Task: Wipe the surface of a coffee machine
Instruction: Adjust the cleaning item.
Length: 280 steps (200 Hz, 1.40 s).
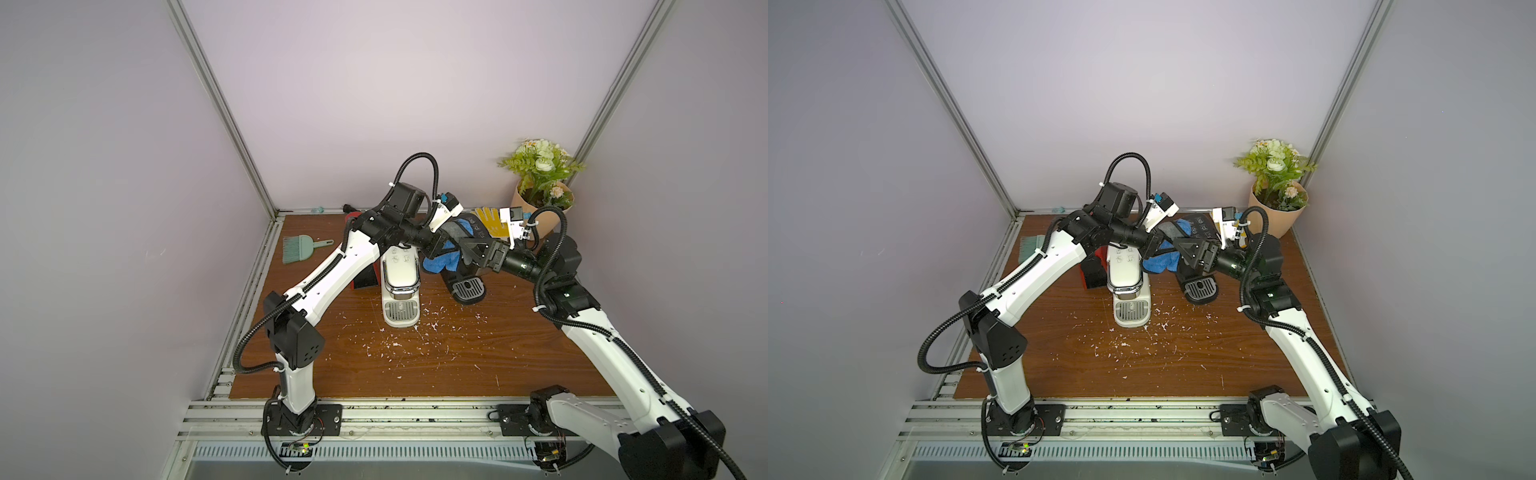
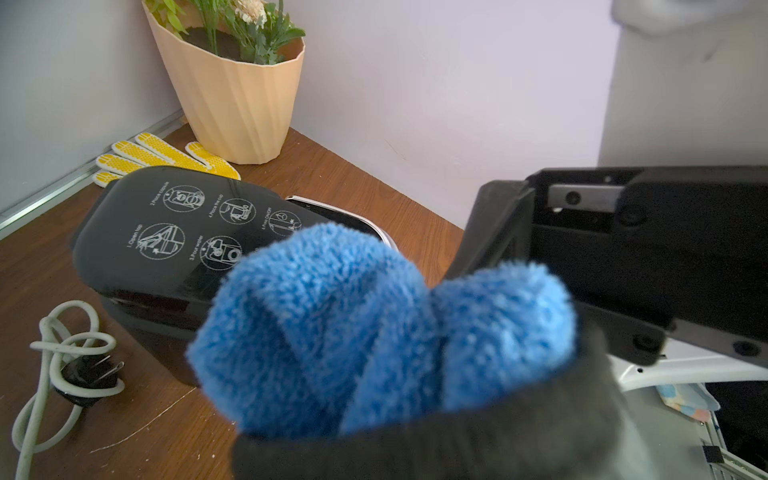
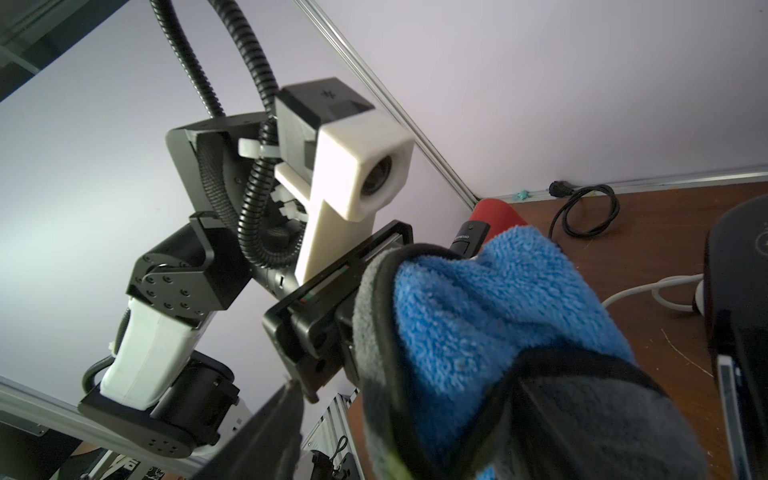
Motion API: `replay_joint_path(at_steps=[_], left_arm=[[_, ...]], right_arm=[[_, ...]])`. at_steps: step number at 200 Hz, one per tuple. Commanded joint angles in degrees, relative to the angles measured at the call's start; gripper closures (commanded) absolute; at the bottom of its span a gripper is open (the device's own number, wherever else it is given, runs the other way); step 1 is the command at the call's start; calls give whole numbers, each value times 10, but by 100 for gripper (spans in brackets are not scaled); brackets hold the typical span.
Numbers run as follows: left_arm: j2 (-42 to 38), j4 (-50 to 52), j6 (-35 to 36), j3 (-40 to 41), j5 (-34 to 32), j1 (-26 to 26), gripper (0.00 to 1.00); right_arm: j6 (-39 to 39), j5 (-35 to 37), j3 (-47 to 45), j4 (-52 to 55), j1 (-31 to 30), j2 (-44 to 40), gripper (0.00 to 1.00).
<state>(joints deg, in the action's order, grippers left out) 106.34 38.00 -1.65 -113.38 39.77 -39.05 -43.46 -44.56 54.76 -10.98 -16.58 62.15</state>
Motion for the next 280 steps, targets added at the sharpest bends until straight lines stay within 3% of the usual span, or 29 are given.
replay_joint_path(at_steps=[1,56,114,190,206,224,248,280], left_arm=[[-26,-9,8,-5,21,-20,100],[-36,-10,14,-4,25,-34,100],[-41,-14,25,10,39,-37,100],[-50,-14,43,10,18,-37,98],[-49,-14,46,4,0,-38,89],[-43,-14,47,-2,-8,-38,82],[-38,-14,44,-4,-33,-39,63],[-53,-14,38,19,-103,-39,42]], right_arm=[[-19,15,7,-44,-11,10,21],[-26,11,19,-64,-37,35,24],[-70,-3,17,-121,-47,39,39],[-47,18,49,-64,-80,47,47],[-32,30,47,-43,-89,46,52],[-35,31,38,-49,-93,45,64],[-17,49,35,-25,-93,36,81],[18,91,34,34,-93,12,87]])
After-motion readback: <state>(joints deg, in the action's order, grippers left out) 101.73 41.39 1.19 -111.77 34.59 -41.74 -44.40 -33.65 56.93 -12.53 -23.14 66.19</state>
